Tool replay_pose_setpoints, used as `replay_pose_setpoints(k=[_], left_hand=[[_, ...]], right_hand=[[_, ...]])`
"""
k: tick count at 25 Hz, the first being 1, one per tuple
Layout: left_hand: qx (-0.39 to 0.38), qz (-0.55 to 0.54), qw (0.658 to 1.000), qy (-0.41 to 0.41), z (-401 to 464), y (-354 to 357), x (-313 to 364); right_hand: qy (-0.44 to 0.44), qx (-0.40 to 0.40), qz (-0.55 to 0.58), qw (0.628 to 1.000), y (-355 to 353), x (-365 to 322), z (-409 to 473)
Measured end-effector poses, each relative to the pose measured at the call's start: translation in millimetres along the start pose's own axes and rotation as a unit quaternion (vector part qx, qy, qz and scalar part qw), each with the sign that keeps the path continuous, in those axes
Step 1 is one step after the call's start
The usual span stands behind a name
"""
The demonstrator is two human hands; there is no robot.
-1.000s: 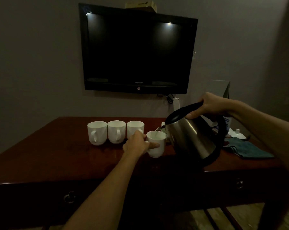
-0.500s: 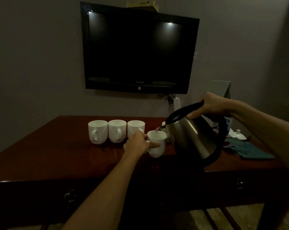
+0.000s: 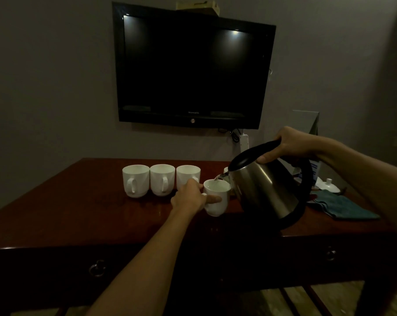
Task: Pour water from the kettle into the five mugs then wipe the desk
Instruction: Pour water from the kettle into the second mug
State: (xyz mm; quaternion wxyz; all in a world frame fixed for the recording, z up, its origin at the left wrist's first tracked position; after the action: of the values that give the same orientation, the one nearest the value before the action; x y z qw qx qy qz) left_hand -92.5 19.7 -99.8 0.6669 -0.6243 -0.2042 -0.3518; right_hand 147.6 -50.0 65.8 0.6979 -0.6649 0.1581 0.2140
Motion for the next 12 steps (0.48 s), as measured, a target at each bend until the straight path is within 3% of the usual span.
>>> replay_pose_setpoints(k=[12], left_hand=[[-0.001,-0.002,1.000,0.000,-4.7,-2.1,2.8]], right_hand=[[0.001,0.007,-0.007,1.000,-0.9,1.7,1.4]])
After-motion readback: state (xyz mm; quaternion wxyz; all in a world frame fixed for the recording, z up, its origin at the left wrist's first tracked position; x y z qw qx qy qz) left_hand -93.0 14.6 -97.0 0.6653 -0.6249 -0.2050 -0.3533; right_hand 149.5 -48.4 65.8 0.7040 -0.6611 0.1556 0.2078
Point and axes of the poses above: each hand's wrist, its own z-axis towards the middle knuckle, its own y-axis out of the palm, x = y × z, the point moved 2 cm from there along z, towards the middle knuckle, and after that the axes turned 1 degree about -x, right-handed, at the moved point
